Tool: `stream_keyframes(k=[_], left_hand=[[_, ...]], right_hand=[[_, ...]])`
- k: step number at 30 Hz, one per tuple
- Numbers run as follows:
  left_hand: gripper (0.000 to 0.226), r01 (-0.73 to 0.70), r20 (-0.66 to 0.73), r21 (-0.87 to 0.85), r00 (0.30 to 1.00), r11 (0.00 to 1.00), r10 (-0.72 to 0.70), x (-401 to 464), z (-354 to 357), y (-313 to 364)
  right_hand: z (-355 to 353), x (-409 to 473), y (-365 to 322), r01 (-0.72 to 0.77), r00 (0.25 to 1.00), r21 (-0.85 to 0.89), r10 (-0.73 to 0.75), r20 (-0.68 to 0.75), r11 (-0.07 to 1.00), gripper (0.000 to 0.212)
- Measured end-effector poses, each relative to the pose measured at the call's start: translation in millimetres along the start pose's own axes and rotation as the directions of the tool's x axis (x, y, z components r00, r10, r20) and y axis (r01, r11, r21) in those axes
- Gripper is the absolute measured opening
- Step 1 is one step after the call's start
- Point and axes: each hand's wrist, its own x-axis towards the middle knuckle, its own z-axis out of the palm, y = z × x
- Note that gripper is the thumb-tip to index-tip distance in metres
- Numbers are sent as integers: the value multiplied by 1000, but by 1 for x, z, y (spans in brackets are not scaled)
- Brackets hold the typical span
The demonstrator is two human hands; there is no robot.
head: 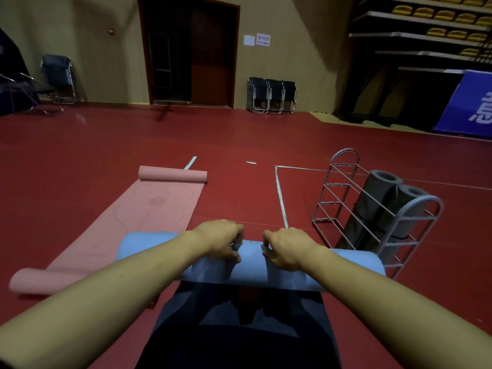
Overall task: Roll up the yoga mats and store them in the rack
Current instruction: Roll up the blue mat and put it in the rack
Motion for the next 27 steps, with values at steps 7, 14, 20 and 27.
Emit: stream_keyframes(k=[7, 14, 20, 27], left_hand=[[22, 34, -85, 122, 996, 992, -24, 1, 4, 1], [38, -20, 2, 253, 1000, 967, 21, -2, 3, 6], [36, -17, -30, 195, 999, 981, 23, -4, 8, 2], [40, -51, -165, 195, 983, 979, 84, -4, 14, -2]], right_hand=[[3, 4, 1, -40, 997, 76, 35, 68, 996, 49], [5, 5, 2, -18, 999, 41, 16, 44, 999, 58], [7, 6, -2, -21, 997, 32, 24, -79, 999, 51], [12, 2, 0, -22, 987, 73, 33, -160, 997, 22]])
